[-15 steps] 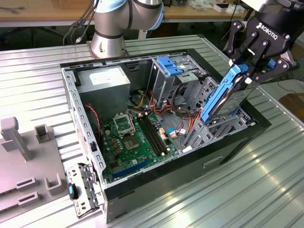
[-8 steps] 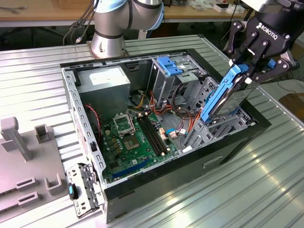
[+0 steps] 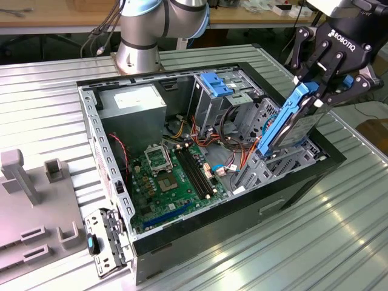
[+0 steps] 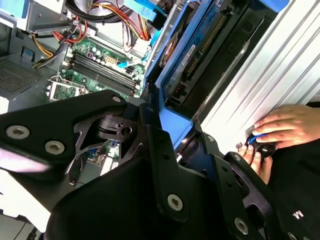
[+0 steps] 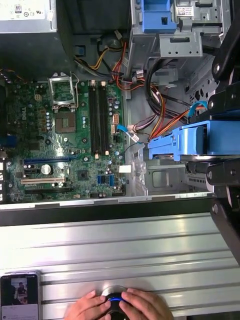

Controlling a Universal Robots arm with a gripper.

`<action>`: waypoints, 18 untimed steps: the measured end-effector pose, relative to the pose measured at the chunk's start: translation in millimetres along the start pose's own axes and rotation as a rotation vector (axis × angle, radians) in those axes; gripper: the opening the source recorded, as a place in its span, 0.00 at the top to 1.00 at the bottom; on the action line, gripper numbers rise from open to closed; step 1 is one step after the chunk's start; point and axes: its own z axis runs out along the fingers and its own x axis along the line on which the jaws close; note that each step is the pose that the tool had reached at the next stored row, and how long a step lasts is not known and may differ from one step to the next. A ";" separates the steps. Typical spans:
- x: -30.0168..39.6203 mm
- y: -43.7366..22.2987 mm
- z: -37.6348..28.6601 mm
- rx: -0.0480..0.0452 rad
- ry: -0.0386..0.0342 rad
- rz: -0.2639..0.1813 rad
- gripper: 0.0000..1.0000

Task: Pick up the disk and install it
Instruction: 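Insert the disk into the insertion slot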

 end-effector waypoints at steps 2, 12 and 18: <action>1.0 0.1 0.1 0.0001 -0.0001 -0.002 0.63; 1.5 2.3 6.1 -0.0021 -0.0052 -0.056 0.63; 1.7 1.2 10.6 -0.0045 -0.0115 -0.055 0.63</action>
